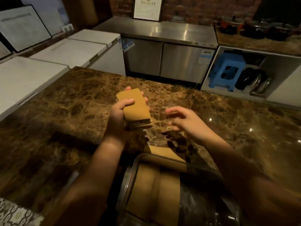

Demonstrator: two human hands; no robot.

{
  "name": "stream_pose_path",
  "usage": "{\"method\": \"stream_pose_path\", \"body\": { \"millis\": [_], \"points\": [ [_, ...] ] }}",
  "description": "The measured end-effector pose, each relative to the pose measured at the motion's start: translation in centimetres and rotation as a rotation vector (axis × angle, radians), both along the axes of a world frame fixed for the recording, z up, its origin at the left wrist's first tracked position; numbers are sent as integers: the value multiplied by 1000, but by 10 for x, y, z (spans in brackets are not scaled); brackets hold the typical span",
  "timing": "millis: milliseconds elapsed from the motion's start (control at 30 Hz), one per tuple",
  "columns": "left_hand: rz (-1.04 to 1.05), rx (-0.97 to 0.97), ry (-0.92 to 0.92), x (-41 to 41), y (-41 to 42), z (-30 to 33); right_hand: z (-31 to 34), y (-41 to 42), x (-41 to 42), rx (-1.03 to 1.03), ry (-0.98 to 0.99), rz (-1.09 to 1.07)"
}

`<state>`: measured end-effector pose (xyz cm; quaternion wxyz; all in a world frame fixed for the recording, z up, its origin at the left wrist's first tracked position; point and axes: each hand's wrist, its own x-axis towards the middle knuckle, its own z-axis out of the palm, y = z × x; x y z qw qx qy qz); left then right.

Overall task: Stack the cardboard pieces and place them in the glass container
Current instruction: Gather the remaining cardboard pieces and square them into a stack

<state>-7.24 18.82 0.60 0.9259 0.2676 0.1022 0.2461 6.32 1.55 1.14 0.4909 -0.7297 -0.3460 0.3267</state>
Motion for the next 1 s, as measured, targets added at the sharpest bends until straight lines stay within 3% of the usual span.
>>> {"method": "stream_pose_path", "body": {
  "millis": [67,133,233,333,433,600,700,800,1000],
  "points": [
    [31,7,17,-1,4,-3,-8,2,-5,-458,-299,300],
    [58,-8,23,1,0,-4,-24,9,-17,-775,-490,526],
    [68,-21,58,8,-6,-7,-43,20,-32,-832,-770,507],
    [124,-22,97,12,-7,-9,-48,26,-32,-822,-805,563],
    [158,-41,96,12,-4,-8,-43,21,-20,-676,-579,514],
    [71,54,58,10,-4,8,16,1,19,-122,79,-198],
    [-34,105,-18,17,-12,23,46,-16,26,197,361,-297],
    [-75,125,-54,25,-23,29,60,-25,21,308,509,-318],
    [-112,106,-75,35,-33,40,73,-35,14,424,580,-367]
  ]
}}
